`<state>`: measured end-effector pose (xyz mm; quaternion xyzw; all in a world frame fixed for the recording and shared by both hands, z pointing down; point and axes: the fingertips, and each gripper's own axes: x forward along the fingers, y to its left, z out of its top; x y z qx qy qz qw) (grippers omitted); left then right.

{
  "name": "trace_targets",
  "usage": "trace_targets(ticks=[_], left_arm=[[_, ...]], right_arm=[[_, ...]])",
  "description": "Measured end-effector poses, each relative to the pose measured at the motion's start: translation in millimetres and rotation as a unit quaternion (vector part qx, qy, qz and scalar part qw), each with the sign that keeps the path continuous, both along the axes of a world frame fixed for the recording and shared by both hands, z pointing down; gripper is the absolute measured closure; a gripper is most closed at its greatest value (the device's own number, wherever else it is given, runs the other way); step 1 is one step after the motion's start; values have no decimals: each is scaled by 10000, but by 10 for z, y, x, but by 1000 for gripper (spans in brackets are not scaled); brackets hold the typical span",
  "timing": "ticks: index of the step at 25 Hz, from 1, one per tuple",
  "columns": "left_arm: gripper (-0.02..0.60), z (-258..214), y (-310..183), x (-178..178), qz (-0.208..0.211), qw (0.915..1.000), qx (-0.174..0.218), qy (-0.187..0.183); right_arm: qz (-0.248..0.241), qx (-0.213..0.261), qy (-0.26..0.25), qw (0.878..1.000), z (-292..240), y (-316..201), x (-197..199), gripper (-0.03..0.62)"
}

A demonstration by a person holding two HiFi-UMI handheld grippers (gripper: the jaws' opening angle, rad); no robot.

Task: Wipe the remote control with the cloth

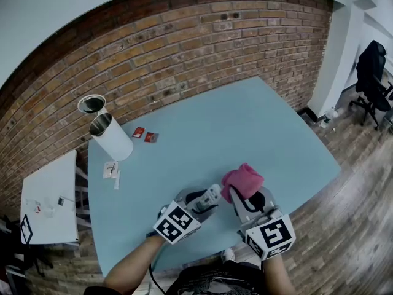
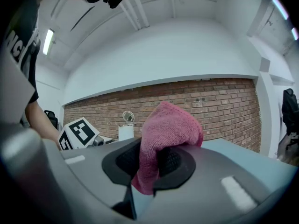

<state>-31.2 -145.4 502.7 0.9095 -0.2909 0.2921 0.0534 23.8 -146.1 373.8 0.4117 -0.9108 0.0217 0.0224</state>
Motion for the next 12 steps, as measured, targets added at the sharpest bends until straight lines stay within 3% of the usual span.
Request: trace_targets(ticks=[6,12], left_arm=[[348,40,83,77,440,9962,402,-631],[348,13,174,134,898,9847,876,-1208]], right_arm=[[1,-1,89,10000,24,-39,12,531],[-23,-24,113,9999,37,-84,13,531]])
